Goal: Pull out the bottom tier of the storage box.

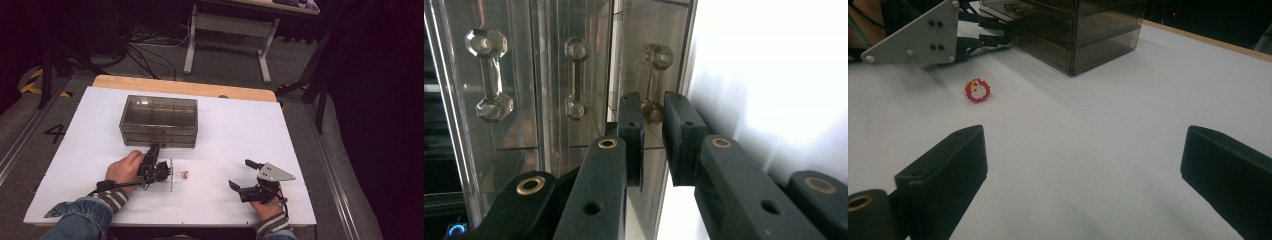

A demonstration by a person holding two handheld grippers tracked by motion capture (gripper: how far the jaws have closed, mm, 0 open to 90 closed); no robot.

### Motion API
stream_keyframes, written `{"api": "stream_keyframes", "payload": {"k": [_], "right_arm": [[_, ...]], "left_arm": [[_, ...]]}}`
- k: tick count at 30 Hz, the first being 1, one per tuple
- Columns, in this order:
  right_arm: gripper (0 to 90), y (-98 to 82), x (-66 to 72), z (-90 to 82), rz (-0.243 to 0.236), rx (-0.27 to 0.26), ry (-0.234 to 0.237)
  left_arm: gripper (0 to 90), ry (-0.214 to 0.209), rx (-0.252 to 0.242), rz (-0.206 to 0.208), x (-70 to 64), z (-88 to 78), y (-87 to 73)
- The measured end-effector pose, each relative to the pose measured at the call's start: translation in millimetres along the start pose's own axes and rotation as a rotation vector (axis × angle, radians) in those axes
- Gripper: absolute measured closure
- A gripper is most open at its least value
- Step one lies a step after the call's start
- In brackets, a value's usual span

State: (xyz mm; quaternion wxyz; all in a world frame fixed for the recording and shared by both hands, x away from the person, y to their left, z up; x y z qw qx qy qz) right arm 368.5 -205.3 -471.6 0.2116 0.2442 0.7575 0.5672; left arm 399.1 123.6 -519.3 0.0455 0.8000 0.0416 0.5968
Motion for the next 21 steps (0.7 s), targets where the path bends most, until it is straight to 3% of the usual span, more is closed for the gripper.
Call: {"api": "stream_keyframes", "payload": {"k": [21], "right_arm": [[5.3,-0.1,-0.1,0.0,0.001,0.003,-0.001]], "left_arm": [[79.1,-0.029,-0.019,0.023,-2.2,-14.4,-0.3]]}}
Point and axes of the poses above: each handheld gripper's, and its own axes: z roughly forward along the jaws, y roughly out of its top, x roughly to its left, the point moved 3 cm from there along z, roughly forward along the jaws, and after that the axes turned 7 degrees about -x, right-handed, at the moved point
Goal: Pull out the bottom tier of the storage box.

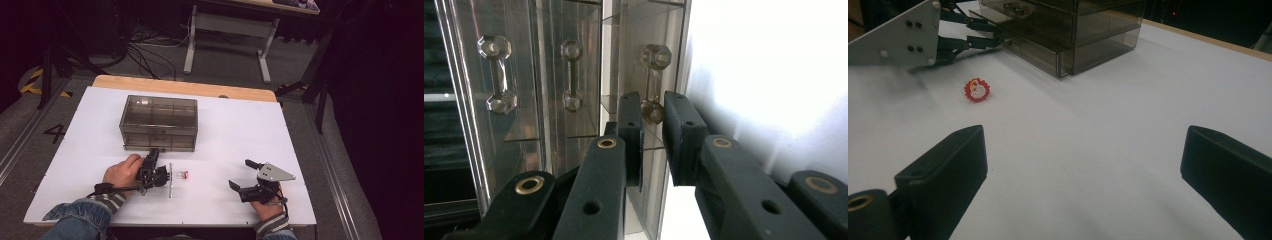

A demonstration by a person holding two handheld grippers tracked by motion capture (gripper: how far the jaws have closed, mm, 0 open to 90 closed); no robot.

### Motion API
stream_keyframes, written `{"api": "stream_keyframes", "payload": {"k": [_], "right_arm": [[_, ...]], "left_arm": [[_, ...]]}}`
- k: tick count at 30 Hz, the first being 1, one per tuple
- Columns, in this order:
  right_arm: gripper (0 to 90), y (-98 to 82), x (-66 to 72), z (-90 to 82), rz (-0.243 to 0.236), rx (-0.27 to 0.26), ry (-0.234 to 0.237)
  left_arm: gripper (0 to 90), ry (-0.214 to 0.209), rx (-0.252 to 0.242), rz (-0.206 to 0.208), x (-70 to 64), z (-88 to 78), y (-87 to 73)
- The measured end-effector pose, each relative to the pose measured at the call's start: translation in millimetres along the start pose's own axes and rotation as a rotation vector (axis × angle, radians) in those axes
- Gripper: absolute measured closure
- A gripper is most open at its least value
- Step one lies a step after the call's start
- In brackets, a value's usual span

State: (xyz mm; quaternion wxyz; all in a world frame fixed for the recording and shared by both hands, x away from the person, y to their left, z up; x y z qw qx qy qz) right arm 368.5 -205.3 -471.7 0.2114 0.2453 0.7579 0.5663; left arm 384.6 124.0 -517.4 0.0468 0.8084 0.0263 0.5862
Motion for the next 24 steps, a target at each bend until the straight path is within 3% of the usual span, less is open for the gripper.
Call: {"api": "stream_keyframes", "payload": {"k": [9,12,24], "right_arm": [[5.3,0.0,0.4,0.2,0.0,-0.002,0.001],[5.3,0.0,0.4,0.3,-0.002,-0.001,0.001],[5.2,-0.1,0.5,0.2,-0.004,0.002,0.003]], "left_arm": [[78.3,-0.006,-0.002,-0.007,1.1,-0.4,0.3],[77.5,-0.027,0.003,-0.023,3.1,-2.9,0.4],[72.8,-0.06,-0.057,-0.076,14.3,-23.4,2.4]]}}
Point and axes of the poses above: each handheld gripper's, and its own axes: z roughly forward along the jaws, y roughly out of its top, x roughly to its left, the point moved 3 cm from there along z, roughly forward along the jaws, and after that the axes turned 7 degrees about -x, right-handed, at the moved point
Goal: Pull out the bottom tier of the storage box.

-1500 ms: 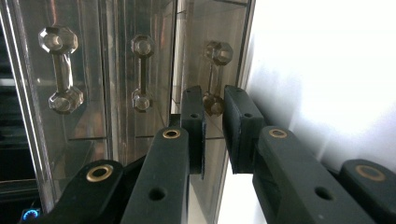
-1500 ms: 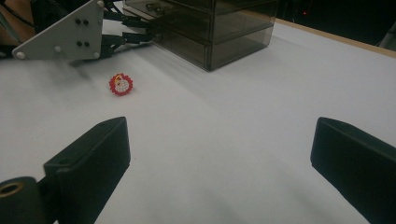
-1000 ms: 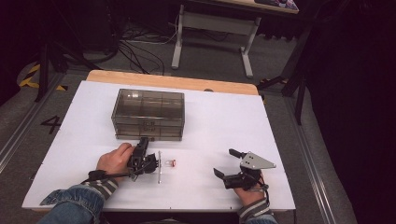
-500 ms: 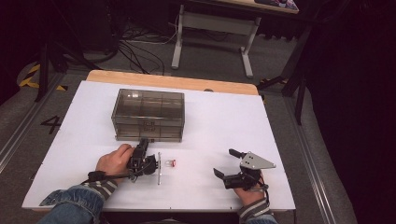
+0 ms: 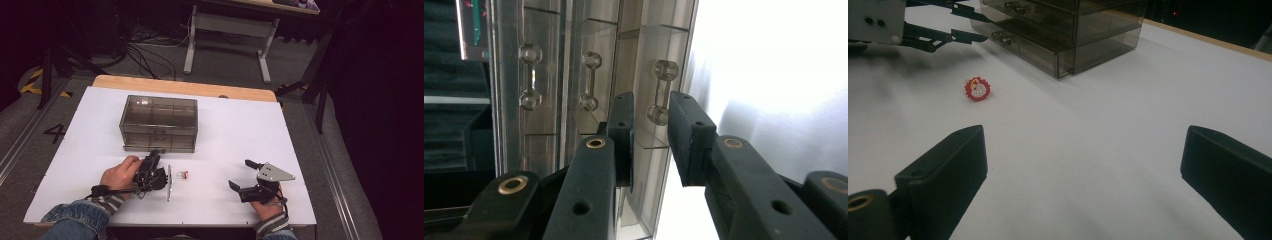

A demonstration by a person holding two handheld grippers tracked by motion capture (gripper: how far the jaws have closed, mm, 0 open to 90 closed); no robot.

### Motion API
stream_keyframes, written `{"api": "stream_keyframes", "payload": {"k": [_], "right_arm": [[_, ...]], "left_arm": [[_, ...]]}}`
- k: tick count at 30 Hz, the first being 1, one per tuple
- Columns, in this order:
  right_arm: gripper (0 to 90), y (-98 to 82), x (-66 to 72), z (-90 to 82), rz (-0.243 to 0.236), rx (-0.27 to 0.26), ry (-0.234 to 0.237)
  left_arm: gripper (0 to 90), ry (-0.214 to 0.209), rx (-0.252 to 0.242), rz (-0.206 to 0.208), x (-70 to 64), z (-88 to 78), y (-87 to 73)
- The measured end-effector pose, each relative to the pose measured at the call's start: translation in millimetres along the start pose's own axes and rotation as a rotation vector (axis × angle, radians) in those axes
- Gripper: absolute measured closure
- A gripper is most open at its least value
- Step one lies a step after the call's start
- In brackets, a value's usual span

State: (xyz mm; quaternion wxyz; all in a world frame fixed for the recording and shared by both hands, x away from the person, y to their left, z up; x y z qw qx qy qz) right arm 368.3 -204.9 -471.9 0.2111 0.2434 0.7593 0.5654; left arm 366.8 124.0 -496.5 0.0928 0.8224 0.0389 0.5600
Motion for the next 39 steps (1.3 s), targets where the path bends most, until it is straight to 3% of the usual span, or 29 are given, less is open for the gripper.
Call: {"api": "stream_keyframes", "payload": {"k": [14,19,26,39], "right_arm": [[5.2,0.0,0.1,0.2,-0.001,-0.001,0.0],[5.3,-0.1,0.2,0.3,-0.002,0.001,-0.001],[5.2,-0.1,0.3,0.4,-0.004,0.001,-0.001],[5.3,-0.2,0.4,0.6,-0.006,0.002,-0.001]], "left_arm": [[71.9,-0.015,-0.028,-0.049,5.9,-5.6,1.2],[71.0,-0.088,-0.076,-0.147,15.4,-12.1,2.5],[67.4,-0.134,-0.126,-0.241,24.5,-17.8,2.5],[64.8,-0.195,-0.177,-0.307,31.8,-22.8,1.9]]}}
Point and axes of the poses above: each handheld gripper's, and its own axes: z roughly forward along the jaws, y roughly out of its top, x roughly to its left, the point moved 3 cm from there along z, roughly forward along the jaws, and after that the axes turned 7 degrees about -x, right-handed, at the moved point
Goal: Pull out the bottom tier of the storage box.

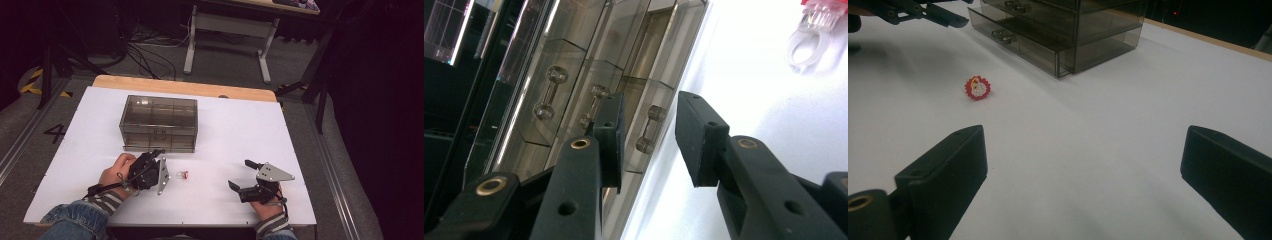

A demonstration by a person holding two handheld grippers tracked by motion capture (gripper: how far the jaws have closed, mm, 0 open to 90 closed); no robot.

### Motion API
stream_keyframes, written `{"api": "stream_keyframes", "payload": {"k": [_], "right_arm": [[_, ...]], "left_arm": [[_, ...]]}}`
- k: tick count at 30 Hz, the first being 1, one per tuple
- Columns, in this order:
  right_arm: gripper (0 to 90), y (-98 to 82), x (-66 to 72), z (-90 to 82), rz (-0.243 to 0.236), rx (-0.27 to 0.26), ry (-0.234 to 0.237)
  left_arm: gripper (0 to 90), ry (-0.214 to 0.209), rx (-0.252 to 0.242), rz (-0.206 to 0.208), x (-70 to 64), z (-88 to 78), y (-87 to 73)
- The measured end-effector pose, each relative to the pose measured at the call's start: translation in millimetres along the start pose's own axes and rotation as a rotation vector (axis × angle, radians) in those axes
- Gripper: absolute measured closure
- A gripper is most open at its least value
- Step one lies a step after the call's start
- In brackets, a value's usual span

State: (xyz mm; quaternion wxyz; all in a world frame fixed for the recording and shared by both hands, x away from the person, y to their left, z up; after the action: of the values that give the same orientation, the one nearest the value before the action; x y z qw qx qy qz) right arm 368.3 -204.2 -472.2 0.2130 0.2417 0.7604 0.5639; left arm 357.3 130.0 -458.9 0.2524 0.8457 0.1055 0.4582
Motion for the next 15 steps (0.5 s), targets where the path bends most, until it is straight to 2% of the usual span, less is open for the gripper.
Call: {"api": "stream_keyframes", "payload": {"k": [3,4,15], "right_arm": [[5.2,0.0,0.0,0.0,0.0,0.0,0.0],[5.2,0.0,0.0,0.0,0.0,0.0,0.0],[5.3,-0.1,0.6,0.4,-0.003,0.004,0.001]], "left_arm": [[66.5,-0.01,-0.014,-0.018,1.2,-1.9,1.3],[66.8,-0.025,-0.02,-0.029,2.2,-2.7,2.1],[60.4,-0.214,-0.092,-0.231,20.6,-8.9,5.3]]}}
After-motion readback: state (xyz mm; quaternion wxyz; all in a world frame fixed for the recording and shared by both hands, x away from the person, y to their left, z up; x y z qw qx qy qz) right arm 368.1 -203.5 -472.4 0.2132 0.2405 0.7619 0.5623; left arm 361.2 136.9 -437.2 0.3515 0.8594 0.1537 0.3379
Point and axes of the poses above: each handheld gripper's, and its own axes: z roughly forward along the jaws, y roughly out of its top, x roughly to its left, the point moved 3 cm from there along z, roughly forward along the jaws, and after that the axes turned 7 degrees about -x, right-handed, at the moved point
